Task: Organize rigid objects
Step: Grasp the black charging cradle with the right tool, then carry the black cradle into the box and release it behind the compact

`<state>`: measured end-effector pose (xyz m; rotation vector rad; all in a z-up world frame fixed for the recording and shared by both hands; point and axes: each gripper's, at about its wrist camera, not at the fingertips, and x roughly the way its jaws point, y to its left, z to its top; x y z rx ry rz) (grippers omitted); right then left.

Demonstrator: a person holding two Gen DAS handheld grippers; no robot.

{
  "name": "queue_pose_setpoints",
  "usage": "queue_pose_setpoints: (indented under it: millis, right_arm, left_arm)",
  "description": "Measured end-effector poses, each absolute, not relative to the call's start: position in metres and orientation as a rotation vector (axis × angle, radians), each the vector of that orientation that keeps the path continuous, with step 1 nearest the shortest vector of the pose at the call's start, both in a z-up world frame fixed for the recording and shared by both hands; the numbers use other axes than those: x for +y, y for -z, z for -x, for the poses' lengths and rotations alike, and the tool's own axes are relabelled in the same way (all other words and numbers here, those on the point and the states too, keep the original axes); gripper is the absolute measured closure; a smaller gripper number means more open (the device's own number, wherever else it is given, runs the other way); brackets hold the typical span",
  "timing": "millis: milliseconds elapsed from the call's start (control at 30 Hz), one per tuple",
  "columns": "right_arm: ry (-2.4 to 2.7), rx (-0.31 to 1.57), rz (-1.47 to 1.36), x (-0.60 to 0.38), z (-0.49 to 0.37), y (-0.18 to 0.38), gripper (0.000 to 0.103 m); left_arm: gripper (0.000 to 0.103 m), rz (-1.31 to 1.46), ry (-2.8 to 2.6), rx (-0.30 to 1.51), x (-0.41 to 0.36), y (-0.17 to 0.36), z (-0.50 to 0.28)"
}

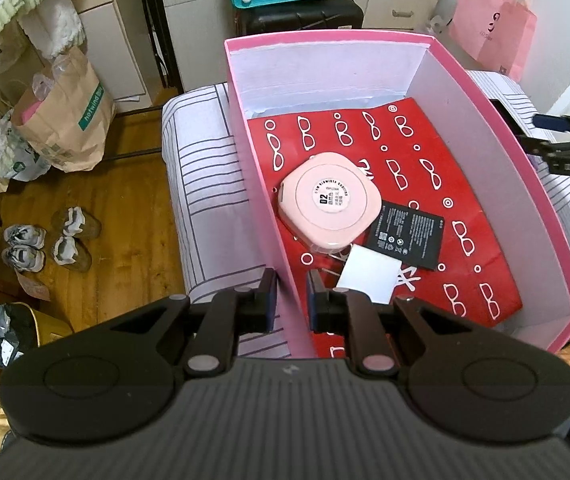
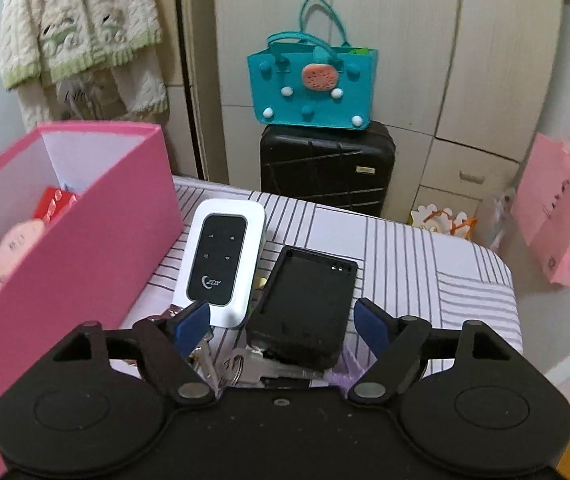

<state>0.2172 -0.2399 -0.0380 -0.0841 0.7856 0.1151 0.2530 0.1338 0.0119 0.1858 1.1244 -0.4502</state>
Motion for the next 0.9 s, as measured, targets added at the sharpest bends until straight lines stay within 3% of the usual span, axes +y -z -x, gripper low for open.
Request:
queue_pose_setpoints:
  millis: [200,433,533,900]
  right_arm:
    - [-0.053,0.896,0.023,-0.247,-0.243,0.055,0.018]
    - [-0.073,0.869,-0.093,-0.259,-0.258,0.057,0.019]
    - [-0.077,0.858,-0.059,-0.254,-0.254,0.054,0.036]
    - [-0.04,0.87,-0.046,-0.25,-0.224,0.04,0.036]
  left_arm:
    - [0.089,-0.191,0.452,1.125,0.133,-0.012,-0.253]
    - [0.089,-0.179,0.453,1.131,0.132,-0.012,-0.255]
    - [0.089,-0.188,0.452,1.125,0.132,-0.012,-0.253]
    - [0.088,-0.159,0.468,1.125,0.139,-0.01,-0.254]
